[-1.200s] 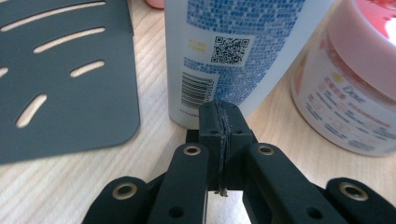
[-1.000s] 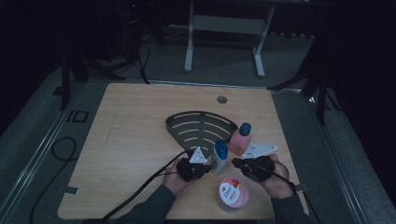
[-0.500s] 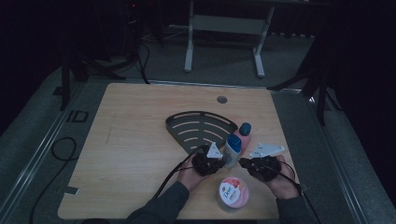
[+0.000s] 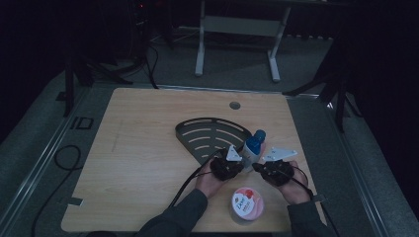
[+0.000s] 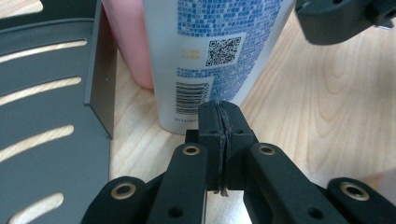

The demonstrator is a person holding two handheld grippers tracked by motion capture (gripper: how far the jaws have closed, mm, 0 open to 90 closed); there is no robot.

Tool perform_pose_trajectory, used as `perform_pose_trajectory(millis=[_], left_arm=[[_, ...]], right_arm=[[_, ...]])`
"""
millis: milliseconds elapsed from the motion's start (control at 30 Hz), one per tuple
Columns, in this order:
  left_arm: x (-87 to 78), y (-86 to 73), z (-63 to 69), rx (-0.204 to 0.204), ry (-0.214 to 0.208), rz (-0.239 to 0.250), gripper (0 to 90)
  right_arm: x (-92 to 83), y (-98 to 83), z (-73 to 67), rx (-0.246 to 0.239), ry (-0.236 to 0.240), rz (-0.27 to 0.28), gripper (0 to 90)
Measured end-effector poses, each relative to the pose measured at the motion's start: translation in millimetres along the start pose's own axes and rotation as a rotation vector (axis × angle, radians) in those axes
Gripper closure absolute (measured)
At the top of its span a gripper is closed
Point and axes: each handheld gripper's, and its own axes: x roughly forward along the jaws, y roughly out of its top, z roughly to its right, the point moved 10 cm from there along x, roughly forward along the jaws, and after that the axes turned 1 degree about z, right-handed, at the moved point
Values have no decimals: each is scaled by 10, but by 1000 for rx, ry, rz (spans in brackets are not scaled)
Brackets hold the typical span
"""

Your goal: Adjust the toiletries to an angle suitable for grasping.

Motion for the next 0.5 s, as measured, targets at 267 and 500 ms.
perform_pose_trajectory(millis=[267, 500], left_arm=[[64, 45, -17, -32, -3, 7, 890], [99, 76, -60, -46, 8, 5, 891]], right_arm=[[78, 54, 57, -15, -4, -7, 898], [46, 55, 27, -4, 14, 12, 898]])
